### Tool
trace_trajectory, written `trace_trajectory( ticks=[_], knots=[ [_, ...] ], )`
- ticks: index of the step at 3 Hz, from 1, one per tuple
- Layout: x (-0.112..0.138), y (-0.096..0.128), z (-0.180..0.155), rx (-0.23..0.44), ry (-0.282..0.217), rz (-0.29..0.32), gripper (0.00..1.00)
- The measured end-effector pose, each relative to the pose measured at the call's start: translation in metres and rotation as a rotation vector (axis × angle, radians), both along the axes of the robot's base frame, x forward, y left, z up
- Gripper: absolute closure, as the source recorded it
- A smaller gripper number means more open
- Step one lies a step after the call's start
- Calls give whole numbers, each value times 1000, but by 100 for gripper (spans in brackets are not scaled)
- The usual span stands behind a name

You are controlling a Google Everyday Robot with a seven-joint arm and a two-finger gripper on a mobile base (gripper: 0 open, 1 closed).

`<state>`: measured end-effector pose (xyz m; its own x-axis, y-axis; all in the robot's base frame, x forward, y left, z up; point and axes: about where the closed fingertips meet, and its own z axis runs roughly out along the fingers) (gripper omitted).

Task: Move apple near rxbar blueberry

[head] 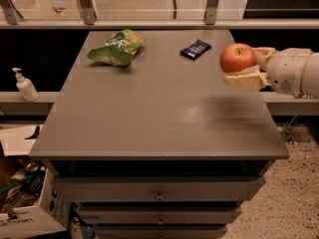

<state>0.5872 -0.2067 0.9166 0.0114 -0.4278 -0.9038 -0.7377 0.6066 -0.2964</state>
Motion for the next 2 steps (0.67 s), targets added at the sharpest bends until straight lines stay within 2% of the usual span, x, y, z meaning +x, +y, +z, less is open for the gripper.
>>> trace_trajectory(
  ticks=[1, 2],
  knots=[
    [6, 3, 0, -3, -12, -7, 100],
    [32, 7, -8, -2, 6, -41, 100]
  ],
)
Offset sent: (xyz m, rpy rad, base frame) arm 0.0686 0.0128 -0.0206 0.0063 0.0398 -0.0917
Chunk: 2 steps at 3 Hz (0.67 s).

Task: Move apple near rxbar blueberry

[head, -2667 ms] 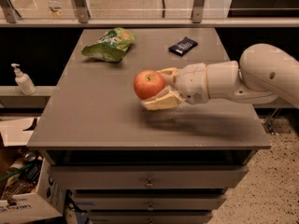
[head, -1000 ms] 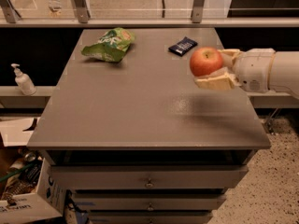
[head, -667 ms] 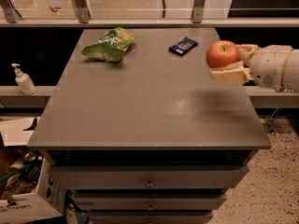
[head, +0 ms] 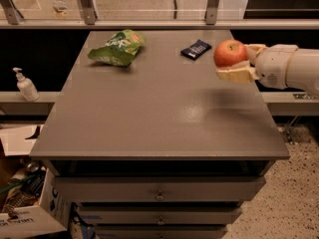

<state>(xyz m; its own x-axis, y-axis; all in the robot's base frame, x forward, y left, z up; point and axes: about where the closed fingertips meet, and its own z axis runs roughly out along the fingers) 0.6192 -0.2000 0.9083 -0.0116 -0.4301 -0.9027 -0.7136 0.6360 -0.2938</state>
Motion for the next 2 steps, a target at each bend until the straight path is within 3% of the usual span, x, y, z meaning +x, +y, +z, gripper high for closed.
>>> trace_trajectory(
  ticks=[2],
  knots=[
    [61, 15, -30, 21, 71, -94, 100]
  ],
)
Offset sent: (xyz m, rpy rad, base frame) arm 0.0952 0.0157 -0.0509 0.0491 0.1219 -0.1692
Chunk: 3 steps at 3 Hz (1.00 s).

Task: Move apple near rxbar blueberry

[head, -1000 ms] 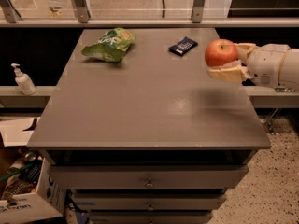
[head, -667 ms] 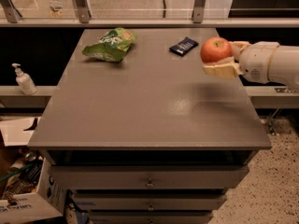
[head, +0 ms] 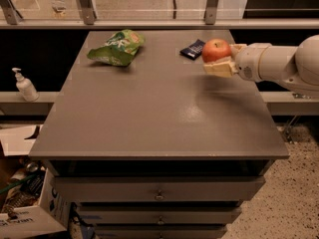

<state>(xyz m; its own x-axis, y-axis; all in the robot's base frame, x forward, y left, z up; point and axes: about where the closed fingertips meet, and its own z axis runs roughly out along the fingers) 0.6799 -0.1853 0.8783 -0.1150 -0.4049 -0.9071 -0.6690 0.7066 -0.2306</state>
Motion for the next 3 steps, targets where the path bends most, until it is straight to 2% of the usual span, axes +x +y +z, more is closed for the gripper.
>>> trace_trajectory(
  ticks=[2, 3],
  knots=[
    [57, 7, -27, 12, 30, -57, 100],
    [82, 14, -33, 32, 31, -37, 100]
  ],
)
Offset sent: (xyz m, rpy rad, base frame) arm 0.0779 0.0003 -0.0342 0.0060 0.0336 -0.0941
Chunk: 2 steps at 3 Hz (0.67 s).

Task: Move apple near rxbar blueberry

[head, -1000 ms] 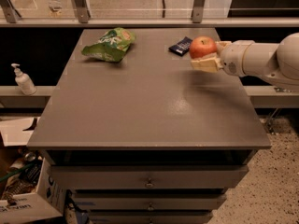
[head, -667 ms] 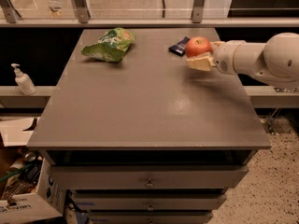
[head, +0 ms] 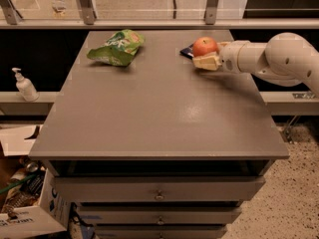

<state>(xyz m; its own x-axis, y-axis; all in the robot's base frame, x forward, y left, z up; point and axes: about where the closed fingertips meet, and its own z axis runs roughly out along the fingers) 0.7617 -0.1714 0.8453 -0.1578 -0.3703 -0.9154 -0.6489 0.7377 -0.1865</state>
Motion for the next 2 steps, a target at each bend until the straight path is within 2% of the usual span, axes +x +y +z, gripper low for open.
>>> trace_trajectory(
  ticks=[1, 2],
  knots=[
    [6, 3, -3, -4, 1, 7, 100],
    [12, -4, -8, -27, 3, -4, 100]
  ],
)
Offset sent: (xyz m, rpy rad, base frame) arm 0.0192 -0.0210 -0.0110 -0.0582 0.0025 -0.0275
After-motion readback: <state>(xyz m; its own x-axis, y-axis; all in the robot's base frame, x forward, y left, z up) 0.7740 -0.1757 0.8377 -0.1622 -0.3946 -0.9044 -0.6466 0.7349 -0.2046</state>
